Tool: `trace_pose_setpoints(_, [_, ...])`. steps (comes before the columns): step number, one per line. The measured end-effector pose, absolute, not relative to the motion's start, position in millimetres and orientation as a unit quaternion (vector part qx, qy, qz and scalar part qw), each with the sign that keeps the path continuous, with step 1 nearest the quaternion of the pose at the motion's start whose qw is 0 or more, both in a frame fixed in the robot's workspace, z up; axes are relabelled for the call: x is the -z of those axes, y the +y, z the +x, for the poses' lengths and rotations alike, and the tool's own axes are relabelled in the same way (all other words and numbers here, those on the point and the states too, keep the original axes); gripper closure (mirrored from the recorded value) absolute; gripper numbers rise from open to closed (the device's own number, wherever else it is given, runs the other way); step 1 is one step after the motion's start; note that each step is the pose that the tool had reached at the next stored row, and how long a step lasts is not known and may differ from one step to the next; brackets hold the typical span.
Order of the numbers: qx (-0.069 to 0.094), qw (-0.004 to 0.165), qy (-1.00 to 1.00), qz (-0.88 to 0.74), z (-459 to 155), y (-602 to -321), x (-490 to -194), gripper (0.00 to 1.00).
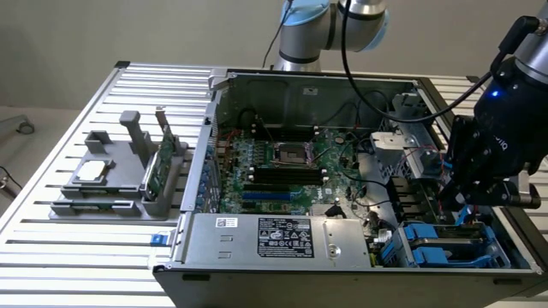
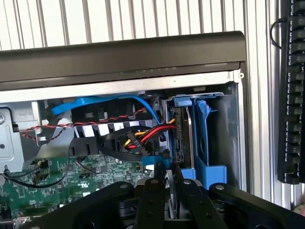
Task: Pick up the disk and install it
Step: 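Insert the first disk wire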
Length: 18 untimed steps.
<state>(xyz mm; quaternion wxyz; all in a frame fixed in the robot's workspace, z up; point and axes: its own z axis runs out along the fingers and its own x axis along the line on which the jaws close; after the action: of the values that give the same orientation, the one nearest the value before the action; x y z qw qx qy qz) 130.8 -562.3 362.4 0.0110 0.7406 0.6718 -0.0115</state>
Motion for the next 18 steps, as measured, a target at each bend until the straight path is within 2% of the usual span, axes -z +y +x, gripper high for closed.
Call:
trace_pose_setpoints(8, [0.005, 0.005, 0.680, 0.733, 131, -564, -361, 0.84])
trace_pose_setpoints(18, [-0.015, -0.018, 0.680, 0.733, 133, -582, -353, 0.84])
